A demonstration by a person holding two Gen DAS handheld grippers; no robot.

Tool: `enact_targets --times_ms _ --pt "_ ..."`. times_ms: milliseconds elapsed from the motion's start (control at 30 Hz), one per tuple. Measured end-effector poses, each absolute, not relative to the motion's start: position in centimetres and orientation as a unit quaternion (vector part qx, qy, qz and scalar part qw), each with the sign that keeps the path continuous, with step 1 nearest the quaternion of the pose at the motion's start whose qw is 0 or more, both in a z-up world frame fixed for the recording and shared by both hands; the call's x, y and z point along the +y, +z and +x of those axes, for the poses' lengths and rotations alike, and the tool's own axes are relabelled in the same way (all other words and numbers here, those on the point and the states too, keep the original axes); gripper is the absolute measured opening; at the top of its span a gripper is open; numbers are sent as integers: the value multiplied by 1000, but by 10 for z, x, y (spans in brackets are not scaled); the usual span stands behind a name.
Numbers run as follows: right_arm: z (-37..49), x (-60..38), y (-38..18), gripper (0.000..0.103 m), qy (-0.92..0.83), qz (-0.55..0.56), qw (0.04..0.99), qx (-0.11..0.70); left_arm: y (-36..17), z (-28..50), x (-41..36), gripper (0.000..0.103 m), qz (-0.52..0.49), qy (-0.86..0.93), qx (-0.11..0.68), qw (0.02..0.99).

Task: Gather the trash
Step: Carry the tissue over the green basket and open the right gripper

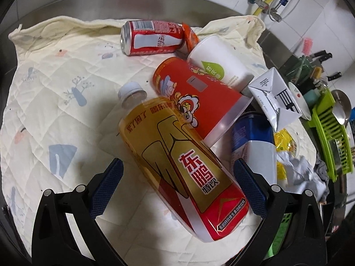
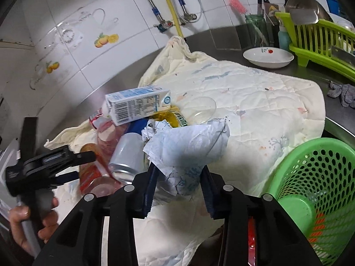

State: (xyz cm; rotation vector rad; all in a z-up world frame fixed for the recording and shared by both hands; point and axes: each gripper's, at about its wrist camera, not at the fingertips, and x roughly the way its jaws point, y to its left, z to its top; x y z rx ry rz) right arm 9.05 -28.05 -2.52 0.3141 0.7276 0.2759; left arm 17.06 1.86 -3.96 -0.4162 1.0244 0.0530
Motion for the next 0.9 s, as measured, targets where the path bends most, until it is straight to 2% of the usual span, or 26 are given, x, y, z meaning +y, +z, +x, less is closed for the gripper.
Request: enact_targets --times_ms 133,433,633,900 --pt "73 -286 -20 36 132 138 919 345 -48 174 19 96 -207 23 496 843" --pt "40 -320 -21 36 94 122 926 345 -50 173 19 83 -217 3 490 844" --pt "31 -366 -42 36 24 125 922 367 -46 163 25 73 -213 -17 478 852" --pt "31 -411 -76 36 -50 117 906 404 -42 151 29 71 -178 -48 484 855"
